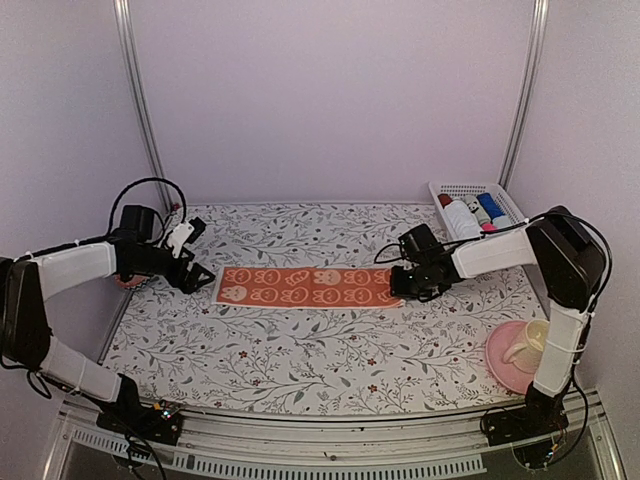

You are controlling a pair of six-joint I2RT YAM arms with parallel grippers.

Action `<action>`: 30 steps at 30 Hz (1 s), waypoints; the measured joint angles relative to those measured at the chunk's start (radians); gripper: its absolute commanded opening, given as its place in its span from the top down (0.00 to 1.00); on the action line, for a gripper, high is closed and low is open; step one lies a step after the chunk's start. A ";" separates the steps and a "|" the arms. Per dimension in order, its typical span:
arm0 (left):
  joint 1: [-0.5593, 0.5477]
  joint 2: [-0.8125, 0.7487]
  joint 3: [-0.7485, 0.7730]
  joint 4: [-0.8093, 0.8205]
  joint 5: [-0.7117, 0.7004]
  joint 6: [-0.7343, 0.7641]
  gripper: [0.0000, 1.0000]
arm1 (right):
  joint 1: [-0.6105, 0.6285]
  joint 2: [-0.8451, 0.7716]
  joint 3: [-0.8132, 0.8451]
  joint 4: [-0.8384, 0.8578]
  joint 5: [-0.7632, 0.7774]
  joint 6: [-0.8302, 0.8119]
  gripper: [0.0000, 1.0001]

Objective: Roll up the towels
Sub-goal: Fold the towel at the center of the board.

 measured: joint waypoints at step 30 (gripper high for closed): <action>0.006 0.035 -0.002 0.002 0.027 0.001 0.03 | 0.096 -0.104 0.337 -0.226 -0.200 -0.179 0.98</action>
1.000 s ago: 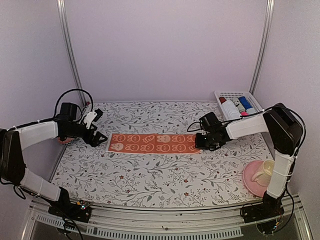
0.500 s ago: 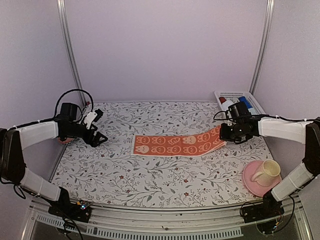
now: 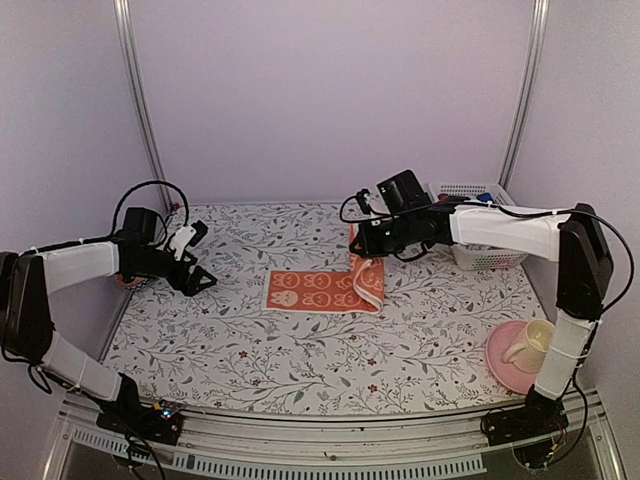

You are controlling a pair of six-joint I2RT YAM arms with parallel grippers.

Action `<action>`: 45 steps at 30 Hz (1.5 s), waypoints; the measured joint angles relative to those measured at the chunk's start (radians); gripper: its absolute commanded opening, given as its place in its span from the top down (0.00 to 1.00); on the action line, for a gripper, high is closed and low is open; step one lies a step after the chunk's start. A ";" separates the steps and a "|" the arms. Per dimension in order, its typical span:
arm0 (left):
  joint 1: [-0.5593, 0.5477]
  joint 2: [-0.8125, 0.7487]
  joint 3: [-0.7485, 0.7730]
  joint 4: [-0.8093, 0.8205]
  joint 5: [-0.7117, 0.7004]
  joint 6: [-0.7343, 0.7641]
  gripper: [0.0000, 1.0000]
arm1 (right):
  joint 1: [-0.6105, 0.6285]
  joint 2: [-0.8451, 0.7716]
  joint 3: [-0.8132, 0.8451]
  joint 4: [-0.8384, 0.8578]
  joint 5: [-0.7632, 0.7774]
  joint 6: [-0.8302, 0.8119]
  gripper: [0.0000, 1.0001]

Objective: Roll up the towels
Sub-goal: Fold the towel at the center of the board.

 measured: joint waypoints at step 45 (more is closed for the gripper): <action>0.016 0.077 0.029 0.003 0.013 -0.005 0.03 | 0.127 0.481 0.399 0.108 -0.310 -0.027 0.52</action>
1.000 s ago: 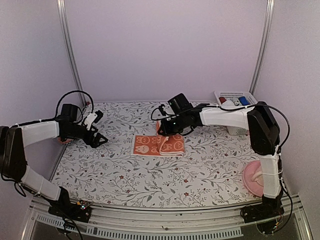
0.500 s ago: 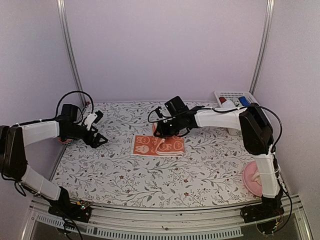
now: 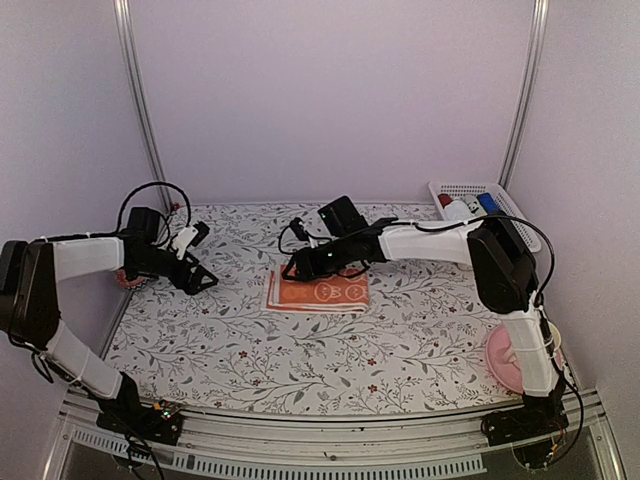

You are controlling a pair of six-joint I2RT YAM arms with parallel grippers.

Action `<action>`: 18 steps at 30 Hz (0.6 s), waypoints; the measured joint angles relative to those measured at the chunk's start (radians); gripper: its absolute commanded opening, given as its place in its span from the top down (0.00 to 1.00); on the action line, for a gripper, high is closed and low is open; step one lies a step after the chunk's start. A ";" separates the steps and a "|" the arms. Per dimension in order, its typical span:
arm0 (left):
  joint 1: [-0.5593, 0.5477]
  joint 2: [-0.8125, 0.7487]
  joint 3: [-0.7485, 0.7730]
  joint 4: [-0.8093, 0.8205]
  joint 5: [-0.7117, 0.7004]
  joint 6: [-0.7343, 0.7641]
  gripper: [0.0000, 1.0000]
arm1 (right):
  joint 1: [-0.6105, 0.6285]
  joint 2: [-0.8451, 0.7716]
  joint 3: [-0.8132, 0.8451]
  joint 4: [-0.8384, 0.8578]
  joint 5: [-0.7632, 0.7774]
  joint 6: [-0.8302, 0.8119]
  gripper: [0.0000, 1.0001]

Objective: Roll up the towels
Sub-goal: Fold the towel at the center of the board.

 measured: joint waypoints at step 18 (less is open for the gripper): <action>-0.345 0.247 0.325 -0.023 0.098 -0.035 0.50 | -0.178 -0.224 -0.435 0.151 0.034 0.050 0.73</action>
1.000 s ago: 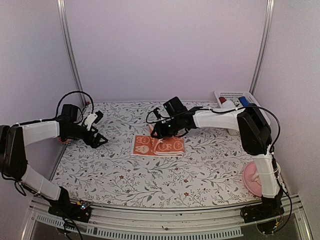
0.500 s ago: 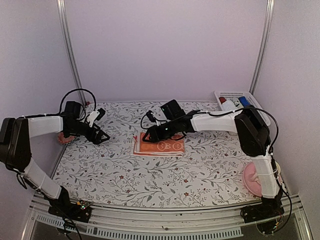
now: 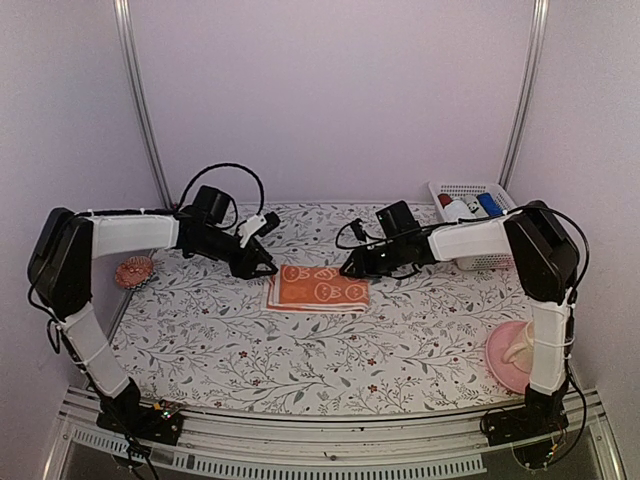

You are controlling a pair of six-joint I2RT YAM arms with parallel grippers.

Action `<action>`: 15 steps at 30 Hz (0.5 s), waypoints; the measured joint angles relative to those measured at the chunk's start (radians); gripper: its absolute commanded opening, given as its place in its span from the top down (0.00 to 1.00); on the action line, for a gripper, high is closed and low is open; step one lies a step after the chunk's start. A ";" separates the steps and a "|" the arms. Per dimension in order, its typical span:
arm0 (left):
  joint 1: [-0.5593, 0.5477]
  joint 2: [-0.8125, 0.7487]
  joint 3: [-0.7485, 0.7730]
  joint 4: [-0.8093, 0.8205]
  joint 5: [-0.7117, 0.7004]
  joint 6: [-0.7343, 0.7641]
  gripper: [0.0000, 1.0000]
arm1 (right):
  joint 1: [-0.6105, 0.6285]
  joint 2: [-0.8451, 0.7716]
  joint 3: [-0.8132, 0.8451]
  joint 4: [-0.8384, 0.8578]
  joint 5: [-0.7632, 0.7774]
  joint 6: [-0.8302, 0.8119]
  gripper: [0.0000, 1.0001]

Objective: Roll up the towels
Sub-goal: Fold the towel at the center of the board, then smooth out the towel at the center of the board.

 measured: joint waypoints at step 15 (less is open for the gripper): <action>-0.127 0.288 0.100 -0.074 -0.186 -0.040 0.50 | -0.026 0.114 0.065 -0.012 0.055 0.014 0.74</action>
